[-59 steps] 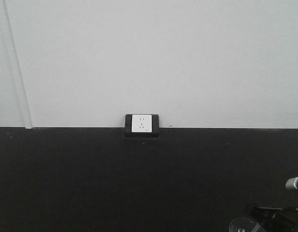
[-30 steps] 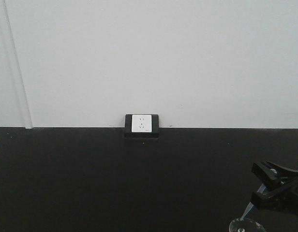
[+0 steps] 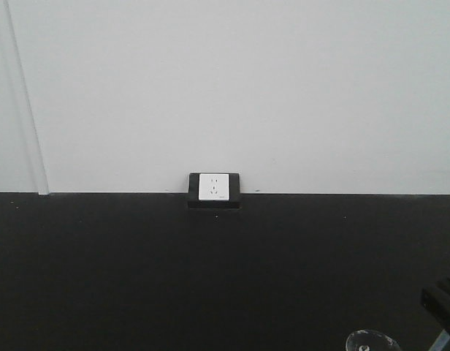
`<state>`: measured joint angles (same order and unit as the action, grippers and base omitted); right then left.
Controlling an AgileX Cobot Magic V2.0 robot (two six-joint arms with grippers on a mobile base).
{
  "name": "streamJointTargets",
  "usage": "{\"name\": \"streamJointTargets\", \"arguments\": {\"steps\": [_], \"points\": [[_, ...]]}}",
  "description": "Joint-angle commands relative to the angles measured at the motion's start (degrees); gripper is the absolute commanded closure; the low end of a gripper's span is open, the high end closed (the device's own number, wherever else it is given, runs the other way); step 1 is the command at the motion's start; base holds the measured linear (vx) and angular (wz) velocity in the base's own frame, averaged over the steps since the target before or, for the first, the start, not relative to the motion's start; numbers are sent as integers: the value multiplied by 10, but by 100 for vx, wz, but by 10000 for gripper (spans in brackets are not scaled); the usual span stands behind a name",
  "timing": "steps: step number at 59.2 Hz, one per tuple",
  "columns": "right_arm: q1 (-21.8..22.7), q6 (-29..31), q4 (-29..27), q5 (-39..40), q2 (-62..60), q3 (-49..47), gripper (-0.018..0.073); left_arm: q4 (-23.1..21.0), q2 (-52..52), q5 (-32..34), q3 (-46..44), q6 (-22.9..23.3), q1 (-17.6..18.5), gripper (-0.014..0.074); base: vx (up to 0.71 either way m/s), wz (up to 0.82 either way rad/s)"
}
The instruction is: Grab transparent chemical and place on left bench
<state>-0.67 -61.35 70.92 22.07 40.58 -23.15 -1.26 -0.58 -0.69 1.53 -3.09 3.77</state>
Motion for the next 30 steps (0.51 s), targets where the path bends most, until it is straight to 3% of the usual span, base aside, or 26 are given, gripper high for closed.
{"name": "streamJointTargets", "arguments": {"steps": [1,30], "points": [[2,-37,12,-13,-30,-6,564,0,-11,45,9,4,1,600,0,0],[2,-39,12,-36,-49,-6,562,0,-11,45,9,4,1,600,0,0]]}}
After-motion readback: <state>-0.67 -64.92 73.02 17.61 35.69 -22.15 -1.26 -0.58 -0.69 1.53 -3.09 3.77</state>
